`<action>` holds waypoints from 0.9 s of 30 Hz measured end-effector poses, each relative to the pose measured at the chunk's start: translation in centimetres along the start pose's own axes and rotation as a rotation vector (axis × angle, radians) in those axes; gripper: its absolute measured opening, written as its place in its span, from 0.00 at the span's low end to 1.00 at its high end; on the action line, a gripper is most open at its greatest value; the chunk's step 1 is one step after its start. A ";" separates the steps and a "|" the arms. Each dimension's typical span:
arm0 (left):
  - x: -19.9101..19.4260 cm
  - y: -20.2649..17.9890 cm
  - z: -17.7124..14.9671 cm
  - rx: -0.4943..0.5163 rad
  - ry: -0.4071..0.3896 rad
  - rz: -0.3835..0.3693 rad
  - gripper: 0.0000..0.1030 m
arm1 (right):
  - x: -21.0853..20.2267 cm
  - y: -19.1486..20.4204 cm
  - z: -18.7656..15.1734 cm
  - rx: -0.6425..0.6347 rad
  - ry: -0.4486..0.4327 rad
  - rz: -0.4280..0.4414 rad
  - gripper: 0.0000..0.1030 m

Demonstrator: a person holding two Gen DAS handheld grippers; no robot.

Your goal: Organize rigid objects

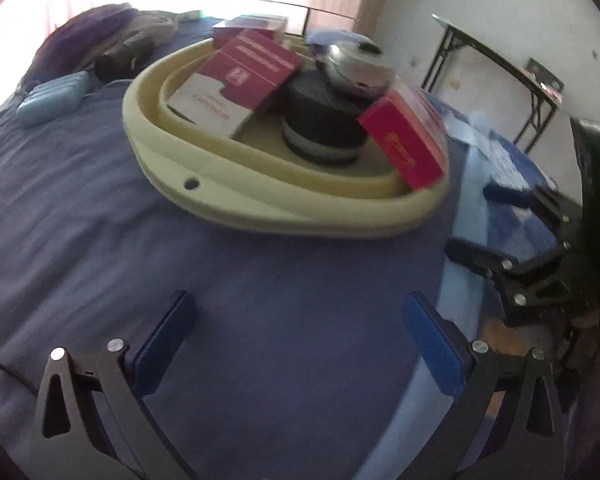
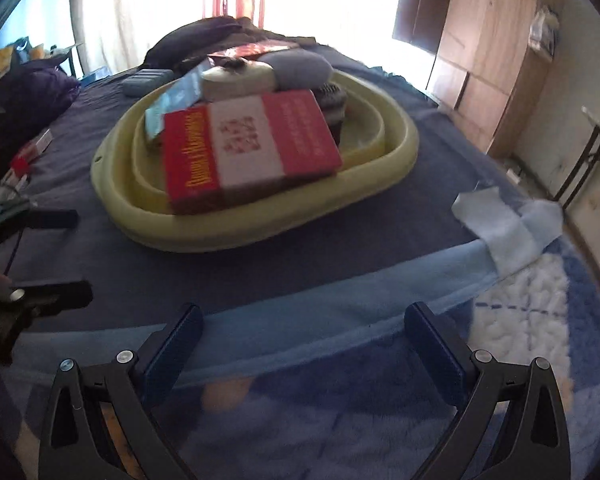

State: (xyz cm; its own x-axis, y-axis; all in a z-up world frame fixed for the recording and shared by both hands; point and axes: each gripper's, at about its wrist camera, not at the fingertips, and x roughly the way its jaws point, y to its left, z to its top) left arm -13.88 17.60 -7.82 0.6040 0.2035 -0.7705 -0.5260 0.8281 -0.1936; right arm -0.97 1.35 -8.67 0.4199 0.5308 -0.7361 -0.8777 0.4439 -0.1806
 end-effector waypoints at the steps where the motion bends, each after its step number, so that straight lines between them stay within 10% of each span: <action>1: 0.3 -0.2 0.2 0.008 0.000 0.026 1.00 | 0.5 -0.2 0.3 0.009 0.001 0.012 1.00; 5: 1.8 -1.7 0.5 0.071 0.021 0.123 1.00 | 1.6 -0.4 0.9 0.015 0.017 -0.004 1.00; 27: 2.3 -1.8 1.0 0.095 0.025 0.136 1.00 | 0.7 0.1 0.2 -0.007 0.022 -0.035 1.00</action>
State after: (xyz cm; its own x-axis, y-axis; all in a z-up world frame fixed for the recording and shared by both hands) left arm -10.95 17.05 -8.66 0.5154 0.3056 -0.8006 -0.5428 0.8394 -0.0291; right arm -0.73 1.95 -9.09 0.4456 0.4986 -0.7435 -0.8641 0.4568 -0.2115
